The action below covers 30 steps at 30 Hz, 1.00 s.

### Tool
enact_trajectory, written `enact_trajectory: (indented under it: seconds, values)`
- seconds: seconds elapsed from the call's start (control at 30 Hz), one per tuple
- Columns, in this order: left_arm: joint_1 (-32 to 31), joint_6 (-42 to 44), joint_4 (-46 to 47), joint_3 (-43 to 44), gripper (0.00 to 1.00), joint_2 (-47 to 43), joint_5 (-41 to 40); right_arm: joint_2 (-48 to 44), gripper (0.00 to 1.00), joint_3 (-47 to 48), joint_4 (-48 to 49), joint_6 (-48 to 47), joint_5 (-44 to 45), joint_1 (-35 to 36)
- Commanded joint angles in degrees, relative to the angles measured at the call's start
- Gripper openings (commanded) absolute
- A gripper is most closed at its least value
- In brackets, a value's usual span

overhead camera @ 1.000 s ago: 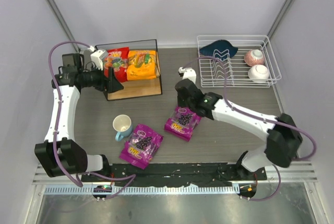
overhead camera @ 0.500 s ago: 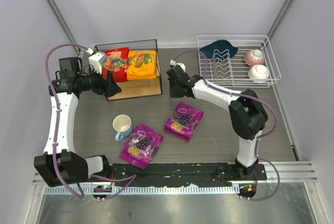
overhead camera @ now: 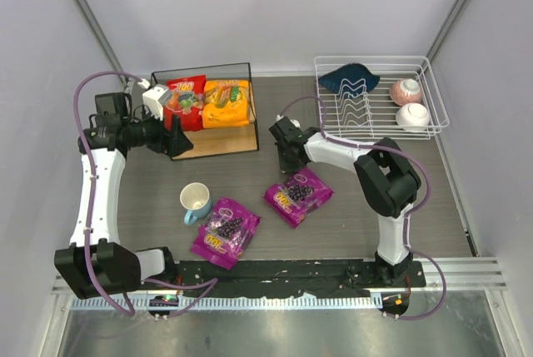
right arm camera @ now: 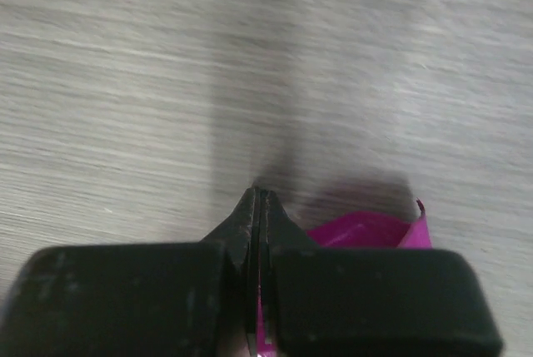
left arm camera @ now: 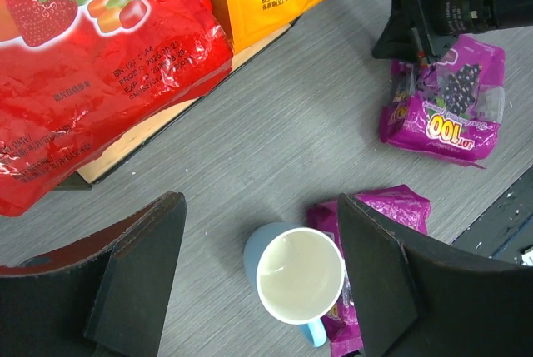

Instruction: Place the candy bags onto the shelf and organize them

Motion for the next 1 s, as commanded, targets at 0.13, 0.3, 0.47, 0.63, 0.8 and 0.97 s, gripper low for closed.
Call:
enact_trajectory:
  seconds: [0.13,0.3,0.47,0.63,0.8,0.97]
  values:
    - [0.4,1.3,-0.2,-1.0,0.78,-1.3,0.4,-10.5,0.01,-11.8,-7.5,2.7,8.0,-1.9]
    - [0.4,0.9,-0.2,-0.9,0.78,-0.3,2.0,-17.2,0.01,-18.3,-10.4,4.7,9.3,-1.9]
    - [0.3,-0.1,0.1,-0.6,0.78,0.5,3.1,-23.5,0.01,-23.5,-12.6,6.4,8.4,-1.8]
    - [0.4,-0.8,0.3,-0.4,0.78,0.8,4.0,-29.9,0.01,-27.3,-17.1,9.2,10.1,-1.1]
    - [0.4,-1.5,0.3,-0.2,0.77,1.0,4.9,-33.1,0.01,-27.7,-20.2,11.0,9.5,0.0]
    - [0.3,-1.4,0.3,-0.6,0.77,0.6,5.2,-32.4,0.01,-27.9,-21.4,11.3,7.0,2.1]
